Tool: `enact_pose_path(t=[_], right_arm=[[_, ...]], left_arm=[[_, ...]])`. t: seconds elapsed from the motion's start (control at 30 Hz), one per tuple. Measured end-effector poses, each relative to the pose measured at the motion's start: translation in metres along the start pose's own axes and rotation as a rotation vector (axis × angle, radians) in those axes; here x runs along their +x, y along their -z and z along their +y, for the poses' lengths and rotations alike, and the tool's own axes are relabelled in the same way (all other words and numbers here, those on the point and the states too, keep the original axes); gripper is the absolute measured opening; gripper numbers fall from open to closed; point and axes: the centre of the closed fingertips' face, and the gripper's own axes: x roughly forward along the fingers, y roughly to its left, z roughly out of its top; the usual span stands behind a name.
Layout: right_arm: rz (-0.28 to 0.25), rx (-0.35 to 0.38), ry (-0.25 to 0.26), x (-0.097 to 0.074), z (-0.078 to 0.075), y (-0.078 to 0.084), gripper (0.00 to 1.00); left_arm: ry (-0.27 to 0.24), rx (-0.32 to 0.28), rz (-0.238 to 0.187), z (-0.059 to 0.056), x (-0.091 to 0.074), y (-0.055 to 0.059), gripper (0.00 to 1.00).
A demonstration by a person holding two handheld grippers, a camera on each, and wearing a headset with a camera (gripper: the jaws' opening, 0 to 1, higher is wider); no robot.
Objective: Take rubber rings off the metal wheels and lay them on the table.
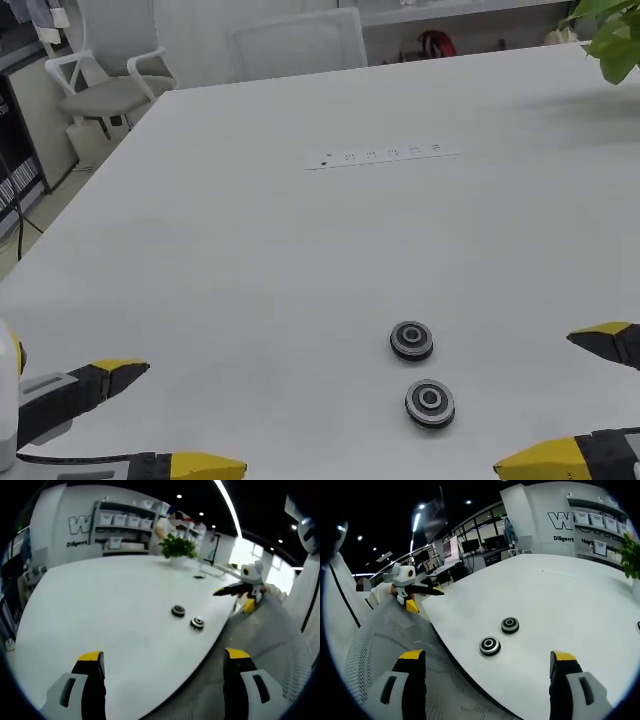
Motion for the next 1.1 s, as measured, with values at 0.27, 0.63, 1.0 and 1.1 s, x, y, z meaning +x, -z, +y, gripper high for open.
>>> enact_pose_path(t=[0.27,0.63,1.0,1.1], right_arm=[[-0.001,0.000,-0.005,0.0005,0.0009,0.0000,1.00],[-0.008,0.004,-0.005,0.0003,0.0016,-0.0010,1.00],[0.007,0.009,-0.010,0.0013,0.0019,0.0023,0.99],[0.007,0.013,-0.010,0.0011,0.0017,0.0027,0.99]], left_arm=[[0.001,-0.016,-0.001,0.0000,-0.0002,0.0006,1.00],[0.012,-0.013,0.008,-0.0017,0.0005,0.0019,1.00],[0.018,-0.028,0.011,-0.0031,0.0004,0.0027,1.00],[0.021,-0.025,0.017,-0.0035,0.0007,0.0036,1.00]])
